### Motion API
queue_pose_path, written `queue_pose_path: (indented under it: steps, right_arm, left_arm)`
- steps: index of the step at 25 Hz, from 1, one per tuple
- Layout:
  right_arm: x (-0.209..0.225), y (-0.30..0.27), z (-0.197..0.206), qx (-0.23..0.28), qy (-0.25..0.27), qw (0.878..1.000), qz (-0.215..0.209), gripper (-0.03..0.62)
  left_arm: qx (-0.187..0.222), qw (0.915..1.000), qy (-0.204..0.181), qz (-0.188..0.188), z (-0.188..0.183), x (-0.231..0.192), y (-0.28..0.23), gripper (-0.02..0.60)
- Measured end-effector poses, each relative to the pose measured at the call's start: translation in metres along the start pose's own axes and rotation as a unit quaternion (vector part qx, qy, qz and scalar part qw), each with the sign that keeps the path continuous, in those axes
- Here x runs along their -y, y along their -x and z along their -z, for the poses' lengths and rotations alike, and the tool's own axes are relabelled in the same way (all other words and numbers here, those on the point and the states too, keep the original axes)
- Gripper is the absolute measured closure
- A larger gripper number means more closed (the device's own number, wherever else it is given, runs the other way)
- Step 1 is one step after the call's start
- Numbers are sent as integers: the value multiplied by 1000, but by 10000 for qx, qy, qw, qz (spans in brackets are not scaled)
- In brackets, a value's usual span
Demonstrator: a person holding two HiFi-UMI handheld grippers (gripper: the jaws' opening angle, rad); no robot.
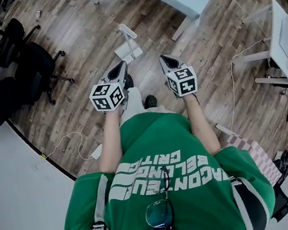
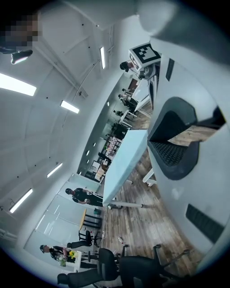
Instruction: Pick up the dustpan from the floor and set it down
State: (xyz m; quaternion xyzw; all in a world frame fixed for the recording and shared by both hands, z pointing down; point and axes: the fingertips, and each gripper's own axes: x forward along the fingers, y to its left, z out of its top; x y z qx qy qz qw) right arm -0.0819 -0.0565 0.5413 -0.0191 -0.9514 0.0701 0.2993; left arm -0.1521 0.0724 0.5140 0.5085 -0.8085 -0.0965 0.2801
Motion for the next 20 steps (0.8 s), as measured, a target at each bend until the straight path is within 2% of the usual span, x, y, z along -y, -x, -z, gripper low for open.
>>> queue_pose_path:
  steps: [20]
  right_arm:
    - [-1,15,12,73,-178,9997,-130,586]
  left_arm:
    - [-150,9997,-195,-52,9,22,6,578]
